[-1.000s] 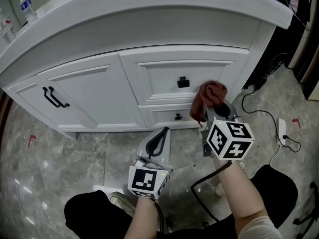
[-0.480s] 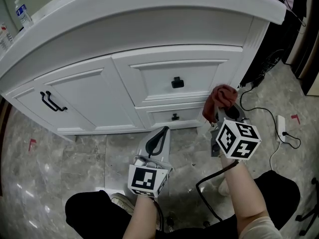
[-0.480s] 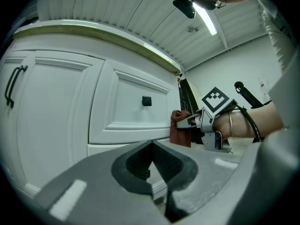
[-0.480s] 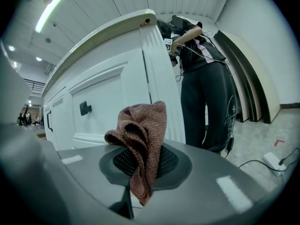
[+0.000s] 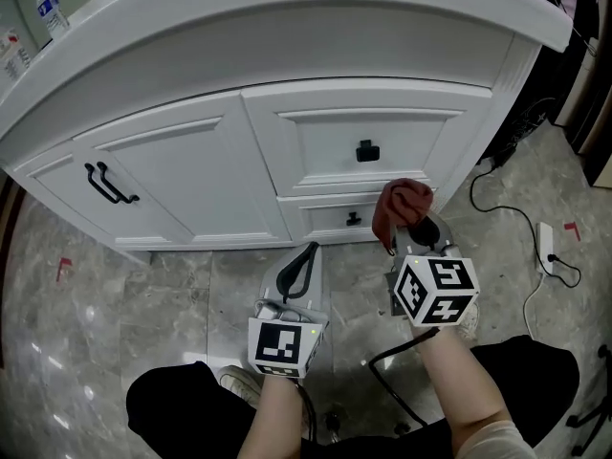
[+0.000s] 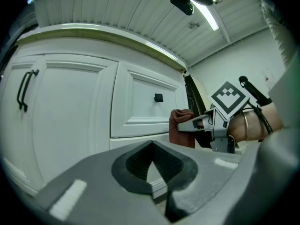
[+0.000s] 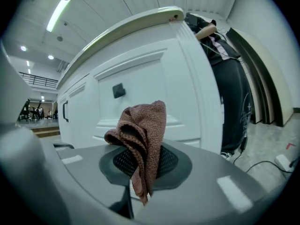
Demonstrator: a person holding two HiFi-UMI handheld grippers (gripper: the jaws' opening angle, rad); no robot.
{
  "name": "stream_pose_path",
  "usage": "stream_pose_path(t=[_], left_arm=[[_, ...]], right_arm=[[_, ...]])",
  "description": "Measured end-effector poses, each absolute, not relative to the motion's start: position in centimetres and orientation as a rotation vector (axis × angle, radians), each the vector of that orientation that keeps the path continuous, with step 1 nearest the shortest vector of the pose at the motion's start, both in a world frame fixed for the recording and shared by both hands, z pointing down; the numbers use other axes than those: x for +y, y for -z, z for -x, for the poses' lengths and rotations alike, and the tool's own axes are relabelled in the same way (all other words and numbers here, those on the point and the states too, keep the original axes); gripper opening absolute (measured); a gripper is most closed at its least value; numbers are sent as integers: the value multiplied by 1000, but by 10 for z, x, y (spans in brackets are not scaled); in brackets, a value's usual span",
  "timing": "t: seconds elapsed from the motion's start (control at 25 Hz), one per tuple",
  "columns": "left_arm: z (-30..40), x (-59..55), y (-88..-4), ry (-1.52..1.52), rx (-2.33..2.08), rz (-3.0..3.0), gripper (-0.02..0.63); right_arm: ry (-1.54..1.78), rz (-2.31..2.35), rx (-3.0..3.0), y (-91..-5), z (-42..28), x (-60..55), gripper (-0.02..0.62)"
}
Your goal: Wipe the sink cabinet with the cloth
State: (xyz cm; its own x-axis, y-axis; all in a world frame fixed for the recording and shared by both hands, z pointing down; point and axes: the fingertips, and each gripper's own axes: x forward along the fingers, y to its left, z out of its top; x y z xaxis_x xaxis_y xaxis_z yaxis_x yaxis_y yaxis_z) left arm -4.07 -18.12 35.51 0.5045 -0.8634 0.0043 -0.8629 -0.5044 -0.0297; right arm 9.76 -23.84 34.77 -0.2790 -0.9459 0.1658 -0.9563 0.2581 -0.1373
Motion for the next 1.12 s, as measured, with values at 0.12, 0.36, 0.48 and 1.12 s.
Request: stream_pose_path(t=[0.12, 0.36, 0.48, 1.12], left_arm=[[62, -182, -359, 54, 1609, 2650, 0], [98, -179, -377, 50, 1709, 2657, 0], [112, -178, -382, 8, 1747, 2675, 0], [110, -184, -395, -11, 1741, 2713, 0]], right_arm=[[-343, -1727, -2514, -364, -49, -240, 80], [-346, -1519, -2591, -389, 31, -248, 80], [-354, -1442, -2606, -402, 61, -251, 80], [-410, -1443, -2559, -424, 52, -265, 87]])
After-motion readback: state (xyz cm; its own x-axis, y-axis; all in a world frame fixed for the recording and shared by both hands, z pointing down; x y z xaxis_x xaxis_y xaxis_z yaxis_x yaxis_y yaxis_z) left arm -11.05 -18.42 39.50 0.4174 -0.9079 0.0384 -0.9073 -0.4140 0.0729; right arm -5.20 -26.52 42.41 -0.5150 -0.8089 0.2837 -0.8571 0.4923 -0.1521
